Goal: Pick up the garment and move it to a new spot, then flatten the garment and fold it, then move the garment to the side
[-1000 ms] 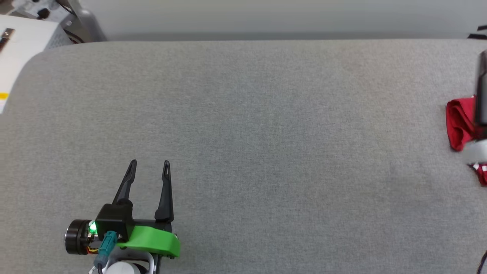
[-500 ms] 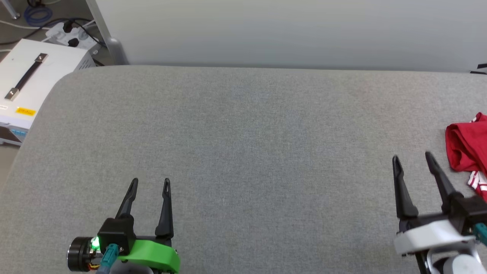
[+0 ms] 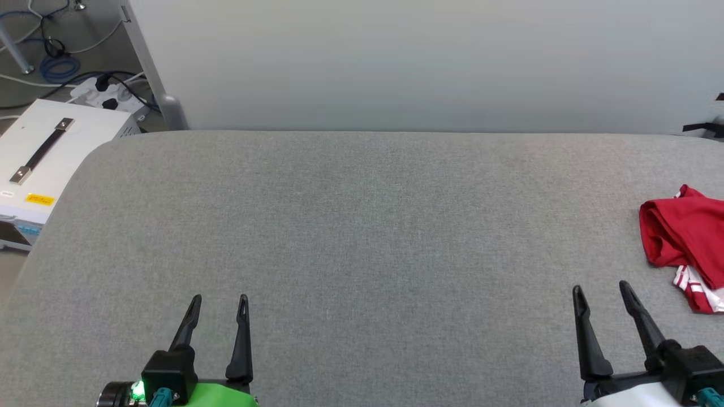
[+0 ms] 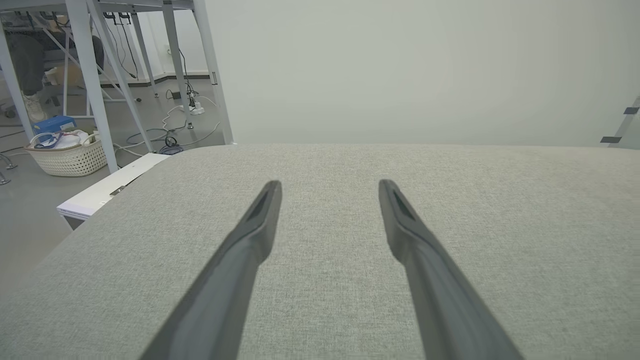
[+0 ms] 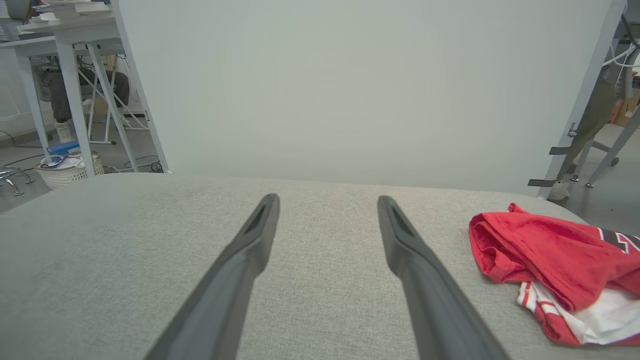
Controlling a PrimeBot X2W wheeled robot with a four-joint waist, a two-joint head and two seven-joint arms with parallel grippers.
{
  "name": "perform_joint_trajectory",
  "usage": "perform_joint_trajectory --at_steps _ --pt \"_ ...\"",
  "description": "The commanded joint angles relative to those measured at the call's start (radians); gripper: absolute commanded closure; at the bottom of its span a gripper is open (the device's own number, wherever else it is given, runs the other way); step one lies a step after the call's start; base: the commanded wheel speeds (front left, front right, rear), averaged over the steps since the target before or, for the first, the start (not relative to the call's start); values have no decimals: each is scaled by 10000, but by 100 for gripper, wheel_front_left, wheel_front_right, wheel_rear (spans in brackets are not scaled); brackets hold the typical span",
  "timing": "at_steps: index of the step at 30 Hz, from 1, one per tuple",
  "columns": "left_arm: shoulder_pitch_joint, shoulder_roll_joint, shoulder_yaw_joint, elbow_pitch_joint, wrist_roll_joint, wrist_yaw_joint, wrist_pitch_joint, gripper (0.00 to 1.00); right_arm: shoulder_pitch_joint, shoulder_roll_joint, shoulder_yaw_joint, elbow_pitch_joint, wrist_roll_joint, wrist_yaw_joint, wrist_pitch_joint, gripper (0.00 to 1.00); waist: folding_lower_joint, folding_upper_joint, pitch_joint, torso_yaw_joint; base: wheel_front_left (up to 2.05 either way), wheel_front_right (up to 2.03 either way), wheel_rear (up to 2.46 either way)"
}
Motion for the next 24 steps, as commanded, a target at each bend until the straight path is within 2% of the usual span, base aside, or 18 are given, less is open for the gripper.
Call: perform_joint_trajectory --at_steps 1,21,22,24 --pt "167 -42 29 -11 -7 -65 -59 0 173 24 66 -45 150 -7 -47 0 1 0 -49 -19 0 0 0" --pt "442 -47 45 31 -35 -268 -59 0 307 -41 153 19 378 -7 -47 0 1 0 -260 -42 0 0 0" --pt "302 0 27 13 0 -224 3 100 158 -9 142 2 346 2 3 100 1 0 -261 -42 0 0 0" --pt "301 2 21 9 0 -224 17 100 157 -4 138 0 346 2 9 100 1 0 -261 -42 0 0 0"
